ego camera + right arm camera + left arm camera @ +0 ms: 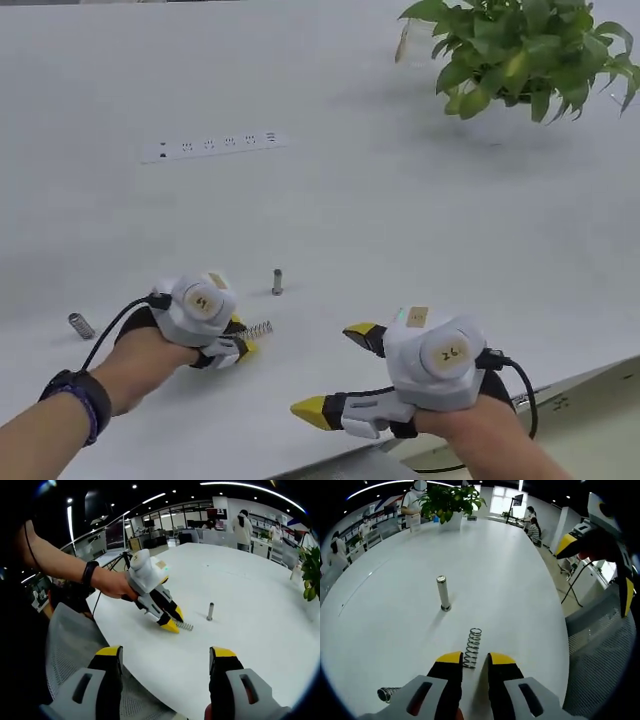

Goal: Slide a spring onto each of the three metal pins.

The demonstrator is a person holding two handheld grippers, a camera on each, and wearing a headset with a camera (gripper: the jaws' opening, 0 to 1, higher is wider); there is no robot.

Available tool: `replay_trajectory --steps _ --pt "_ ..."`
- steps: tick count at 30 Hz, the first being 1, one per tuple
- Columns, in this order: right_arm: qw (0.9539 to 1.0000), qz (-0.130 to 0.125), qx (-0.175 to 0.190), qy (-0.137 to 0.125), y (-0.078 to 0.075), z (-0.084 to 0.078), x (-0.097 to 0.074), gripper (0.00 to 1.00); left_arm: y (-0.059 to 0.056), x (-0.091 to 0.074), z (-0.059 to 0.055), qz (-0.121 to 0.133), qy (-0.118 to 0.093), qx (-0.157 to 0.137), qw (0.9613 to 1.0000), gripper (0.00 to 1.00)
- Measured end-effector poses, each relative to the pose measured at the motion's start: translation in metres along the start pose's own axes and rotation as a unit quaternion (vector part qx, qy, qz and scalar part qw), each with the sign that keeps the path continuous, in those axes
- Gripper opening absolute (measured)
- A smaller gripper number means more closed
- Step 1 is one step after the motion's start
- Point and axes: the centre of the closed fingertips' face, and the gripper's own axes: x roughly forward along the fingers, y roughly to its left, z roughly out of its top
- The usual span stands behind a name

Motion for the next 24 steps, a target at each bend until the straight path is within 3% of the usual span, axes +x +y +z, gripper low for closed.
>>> replay_trajectory --steps 3,5,6,12,24 --pt "1.0 -0.001 0.0 0.002 0.0 -0.001 -0.001 0.69 0.005 0.002 -0.001 0.023 0.001 0.01 0.9997 0.03" --pt "1.0 -0.001 -0.001 0.003 0.0 -0.002 -0.001 0.69 0.001 0.002 0.0 0.012 -0.003 0.001 0.9999 0.03" --pt "1.0 -0.001 -0.002 0.003 0.0 -0.002 -0.001 0.69 -0.005 0.003 -0.002 0.003 0.0 0.011 0.9999 0.03" --pt "1.0 -0.002 -0.002 -0.003 0.0 0.002 -0.002 0.69 -0.012 -0.002 -0.008 -0.007 0.003 0.01 0.9999 0.02" --pt "0.9999 0.007 -0.007 0.0 0.007 -0.001 0.002 0.68 -0.015 -0.036 -0.016 0.006 -0.017 -0.003 0.9998 0.02"
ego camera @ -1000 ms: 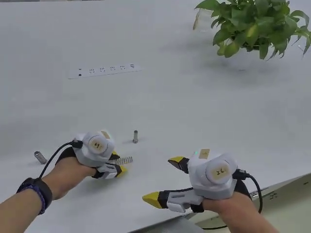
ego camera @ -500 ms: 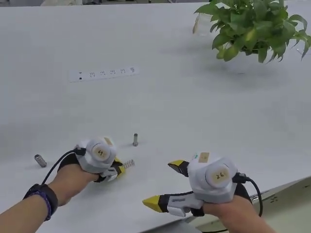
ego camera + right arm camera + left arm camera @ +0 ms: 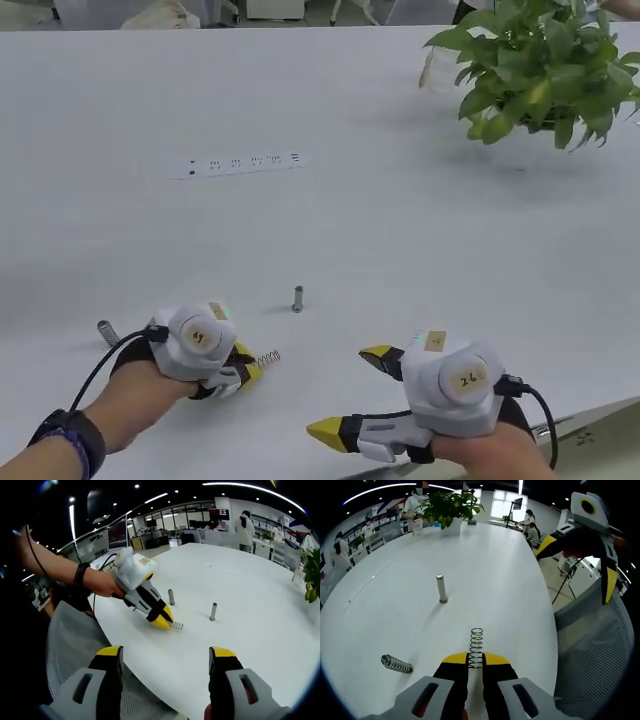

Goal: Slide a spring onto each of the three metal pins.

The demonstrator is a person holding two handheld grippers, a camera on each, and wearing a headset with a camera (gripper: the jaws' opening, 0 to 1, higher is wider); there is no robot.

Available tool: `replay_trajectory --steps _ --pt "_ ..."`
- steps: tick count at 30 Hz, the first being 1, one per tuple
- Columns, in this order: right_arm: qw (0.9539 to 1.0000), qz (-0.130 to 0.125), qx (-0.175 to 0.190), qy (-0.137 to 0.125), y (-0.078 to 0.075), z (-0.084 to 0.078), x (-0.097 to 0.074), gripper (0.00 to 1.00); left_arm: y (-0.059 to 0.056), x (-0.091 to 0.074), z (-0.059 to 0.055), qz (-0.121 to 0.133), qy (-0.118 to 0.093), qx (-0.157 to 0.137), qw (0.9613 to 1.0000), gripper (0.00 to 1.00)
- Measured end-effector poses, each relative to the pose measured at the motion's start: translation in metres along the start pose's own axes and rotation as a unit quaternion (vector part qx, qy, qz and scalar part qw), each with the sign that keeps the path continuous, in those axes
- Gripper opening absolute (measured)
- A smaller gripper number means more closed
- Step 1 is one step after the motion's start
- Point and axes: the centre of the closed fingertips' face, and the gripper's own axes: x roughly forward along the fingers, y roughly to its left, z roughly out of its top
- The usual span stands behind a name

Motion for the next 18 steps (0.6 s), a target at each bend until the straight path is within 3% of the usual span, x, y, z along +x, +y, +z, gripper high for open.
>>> replay_trajectory --steps 7,18 --pt "1.0 0.008 -0.004 0.0 0.007 0.0 0.005 0.68 -0.006 -0.022 -0.004 0.01 -0.013 -0.005 0.9999 0.02" --pt "0.9997 0.02 -0.013 0.0 0.018 0.005 0.012 0.68 -0.006 -0.056 -0.017 0.034 -0.023 -0.006 0.9991 0.02"
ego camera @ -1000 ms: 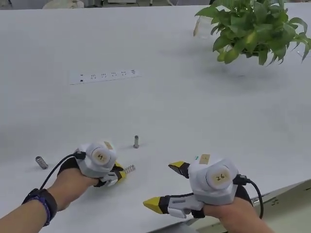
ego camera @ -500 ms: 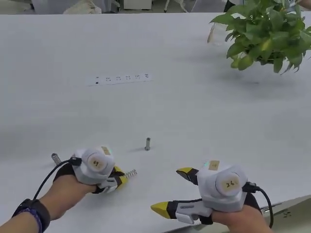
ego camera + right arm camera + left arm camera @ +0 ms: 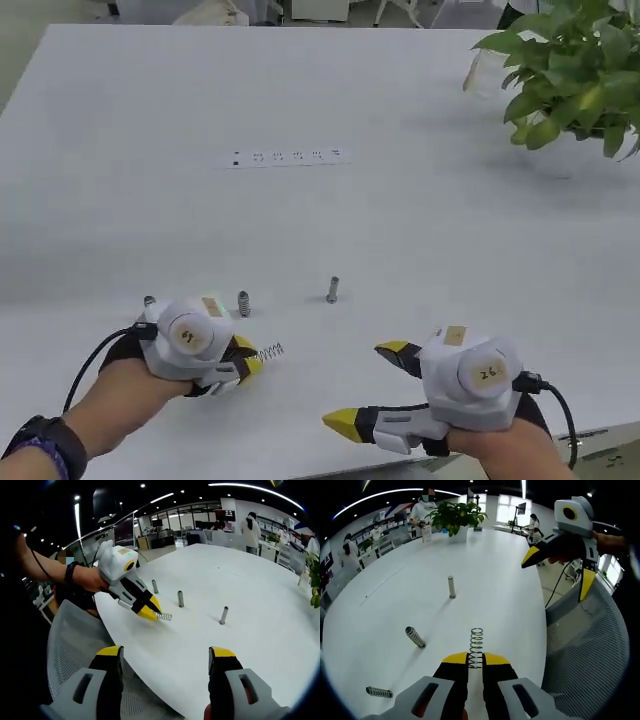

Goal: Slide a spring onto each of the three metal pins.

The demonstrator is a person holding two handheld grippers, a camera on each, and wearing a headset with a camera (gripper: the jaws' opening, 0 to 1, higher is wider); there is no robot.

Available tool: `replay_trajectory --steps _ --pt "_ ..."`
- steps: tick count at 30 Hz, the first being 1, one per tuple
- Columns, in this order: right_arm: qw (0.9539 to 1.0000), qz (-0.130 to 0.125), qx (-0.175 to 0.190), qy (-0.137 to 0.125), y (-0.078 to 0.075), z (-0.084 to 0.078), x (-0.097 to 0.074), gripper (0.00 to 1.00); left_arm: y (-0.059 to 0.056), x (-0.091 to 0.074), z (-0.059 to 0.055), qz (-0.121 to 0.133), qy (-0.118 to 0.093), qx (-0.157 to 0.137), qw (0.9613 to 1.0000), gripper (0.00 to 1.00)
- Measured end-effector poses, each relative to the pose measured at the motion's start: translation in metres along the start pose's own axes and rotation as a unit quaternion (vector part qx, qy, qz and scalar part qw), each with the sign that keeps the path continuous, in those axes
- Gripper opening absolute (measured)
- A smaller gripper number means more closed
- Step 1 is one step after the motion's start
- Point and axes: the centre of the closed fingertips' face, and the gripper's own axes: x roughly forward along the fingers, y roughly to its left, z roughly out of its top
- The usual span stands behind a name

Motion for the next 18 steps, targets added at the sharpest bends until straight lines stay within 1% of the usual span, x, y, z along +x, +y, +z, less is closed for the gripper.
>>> replay_trajectory --steps 3,5,12,18 --pt "1.0 0.002 -0.003 0.002 0.003 0.0 0.002 0.68 0.003 -0.008 -0.007 0.007 0.002 -0.002 1.0 0.02" --pt "1.0 0.003 -0.003 0.0 0.005 0.001 0.002 0.68 0.004 -0.013 -0.01 0.011 -0.001 -0.008 0.9999 0.02" --pt "0.9999 0.009 -0.007 0.003 0.012 0.001 0.005 0.67 0.006 -0.03 -0.015 0.025 -0.011 -0.018 0.9995 0.02" --pt "0.9998 0.015 -0.011 0.002 0.017 0.004 0.009 0.66 0.008 -0.044 -0.021 0.037 -0.018 -0.029 0.9987 0.02"
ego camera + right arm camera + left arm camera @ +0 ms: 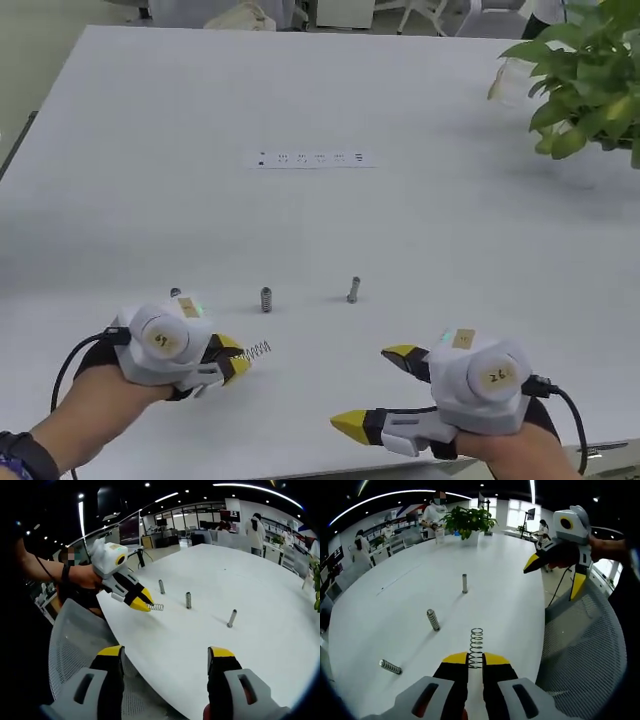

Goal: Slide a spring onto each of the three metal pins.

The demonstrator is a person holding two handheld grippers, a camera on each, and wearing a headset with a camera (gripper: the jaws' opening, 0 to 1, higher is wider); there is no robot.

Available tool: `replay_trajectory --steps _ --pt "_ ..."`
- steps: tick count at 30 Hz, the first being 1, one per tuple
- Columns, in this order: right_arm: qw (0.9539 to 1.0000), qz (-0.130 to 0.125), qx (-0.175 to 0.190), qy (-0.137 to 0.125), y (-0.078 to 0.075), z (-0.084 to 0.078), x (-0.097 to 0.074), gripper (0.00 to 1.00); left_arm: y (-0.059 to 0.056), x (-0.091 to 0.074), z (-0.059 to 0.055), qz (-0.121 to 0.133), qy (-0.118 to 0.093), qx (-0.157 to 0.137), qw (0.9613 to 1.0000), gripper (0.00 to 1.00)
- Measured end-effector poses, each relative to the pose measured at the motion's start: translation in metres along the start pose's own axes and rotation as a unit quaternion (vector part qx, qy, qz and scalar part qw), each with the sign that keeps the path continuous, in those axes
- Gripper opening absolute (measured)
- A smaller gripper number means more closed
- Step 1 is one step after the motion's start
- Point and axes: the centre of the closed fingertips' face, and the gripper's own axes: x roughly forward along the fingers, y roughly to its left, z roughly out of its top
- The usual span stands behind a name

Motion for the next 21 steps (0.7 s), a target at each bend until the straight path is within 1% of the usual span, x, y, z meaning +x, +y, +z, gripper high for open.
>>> replay_trajectory --steps 12,15,19,21 --pt "0.9998 0.018 -0.009 -0.004 0.012 0.008 0.008 0.62 0.0 -0.025 -0.006 0.019 -0.011 -0.009 0.9997 0.02" --pt "0.9996 0.025 -0.013 -0.004 0.016 0.011 0.013 0.62 -0.001 -0.033 -0.007 0.024 -0.015 -0.009 0.9996 0.02" --pt "0.9993 0.032 -0.018 -0.004 0.021 0.015 0.017 0.61 0.0 -0.04 -0.009 0.027 -0.018 -0.012 0.9994 0.02" --pt "0.9991 0.036 -0.019 -0.005 0.024 0.017 0.019 0.61 -0.002 -0.043 -0.009 0.028 -0.02 -0.011 0.9994 0.02"
